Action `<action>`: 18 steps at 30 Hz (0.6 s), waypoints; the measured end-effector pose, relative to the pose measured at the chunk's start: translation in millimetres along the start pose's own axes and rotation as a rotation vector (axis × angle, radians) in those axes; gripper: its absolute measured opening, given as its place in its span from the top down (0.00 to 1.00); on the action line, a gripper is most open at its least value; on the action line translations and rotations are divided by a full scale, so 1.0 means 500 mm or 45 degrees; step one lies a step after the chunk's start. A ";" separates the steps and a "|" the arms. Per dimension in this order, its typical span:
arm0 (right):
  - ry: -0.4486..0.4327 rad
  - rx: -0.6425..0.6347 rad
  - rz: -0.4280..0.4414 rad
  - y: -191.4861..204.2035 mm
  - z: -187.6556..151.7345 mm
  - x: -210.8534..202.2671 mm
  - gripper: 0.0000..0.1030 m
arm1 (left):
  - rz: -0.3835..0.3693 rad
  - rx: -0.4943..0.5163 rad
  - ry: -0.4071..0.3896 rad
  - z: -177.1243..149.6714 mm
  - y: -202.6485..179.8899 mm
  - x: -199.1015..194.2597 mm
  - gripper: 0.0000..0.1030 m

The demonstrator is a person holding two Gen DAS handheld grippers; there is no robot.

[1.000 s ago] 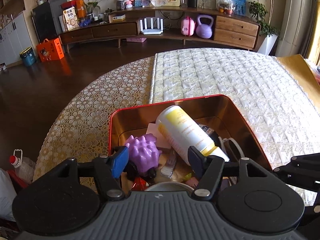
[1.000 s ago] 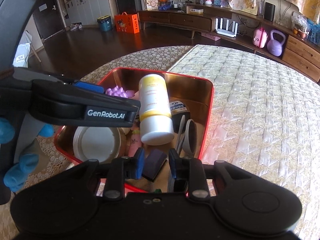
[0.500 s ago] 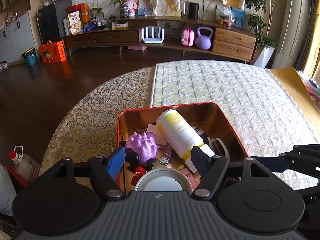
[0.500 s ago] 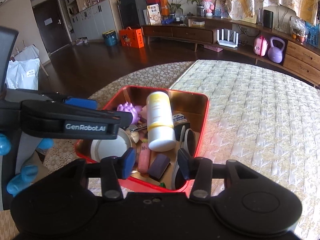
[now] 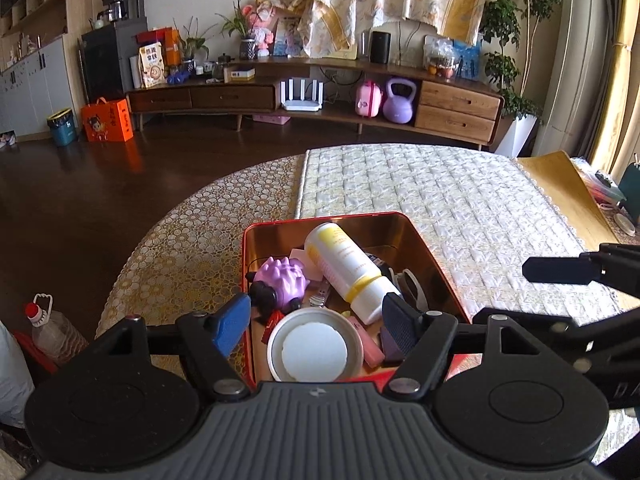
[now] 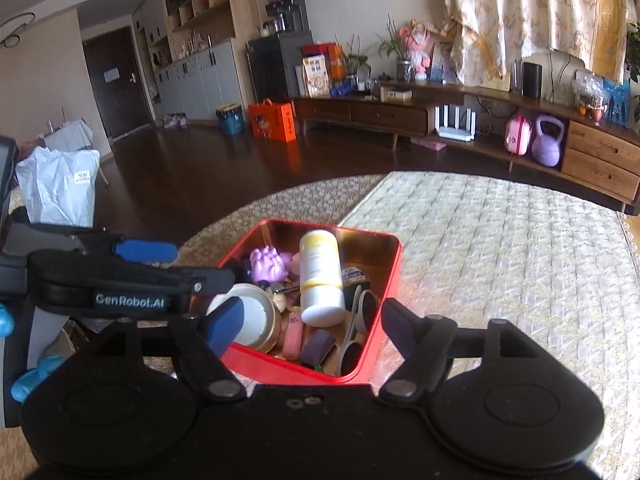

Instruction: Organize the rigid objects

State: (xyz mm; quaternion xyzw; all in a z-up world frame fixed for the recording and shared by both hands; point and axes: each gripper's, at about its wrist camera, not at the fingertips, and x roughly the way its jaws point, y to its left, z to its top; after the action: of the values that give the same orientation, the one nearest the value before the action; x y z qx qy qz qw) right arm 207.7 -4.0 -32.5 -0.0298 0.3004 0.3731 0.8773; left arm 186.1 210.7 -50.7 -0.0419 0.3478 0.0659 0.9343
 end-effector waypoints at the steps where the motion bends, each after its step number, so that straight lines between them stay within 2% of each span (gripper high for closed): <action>1: -0.017 -0.004 0.000 0.001 -0.001 -0.008 0.21 | 0.002 -0.006 -0.003 -0.004 -0.001 -0.007 0.28; 2: -0.033 -0.013 0.000 0.003 -0.002 -0.015 0.17 | -0.001 -0.011 -0.006 -0.008 -0.002 -0.013 0.25; 3: -0.052 -0.021 -0.003 0.005 -0.004 -0.023 0.13 | -0.006 -0.016 -0.012 -0.012 -0.001 -0.020 0.18; 8: -0.154 -0.058 -0.029 0.016 -0.015 -0.061 0.00 | -0.009 -0.033 -0.043 -0.034 -0.007 -0.050 0.17; 13: -0.181 0.008 -0.016 0.003 -0.021 -0.078 0.00 | -0.038 -0.017 -0.067 -0.050 -0.025 -0.077 0.16; 15: -0.186 0.035 -0.015 -0.006 -0.022 -0.085 0.00 | -0.046 -0.004 -0.086 -0.055 -0.035 -0.088 0.10; 16: -0.188 0.047 -0.013 -0.010 -0.026 -0.090 0.00 | -0.042 0.003 -0.094 -0.057 -0.040 -0.092 0.02; 18: -0.196 0.068 -0.019 -0.014 -0.030 -0.098 0.00 | -0.046 0.011 -0.110 -0.062 -0.049 -0.101 0.00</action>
State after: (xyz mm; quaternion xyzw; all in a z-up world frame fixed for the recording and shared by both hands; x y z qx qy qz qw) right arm 178.2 -44.4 -19.2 0.0201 0.2418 0.3594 0.9011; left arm 132.1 178.0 -40.3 -0.0414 0.3065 0.0492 0.9497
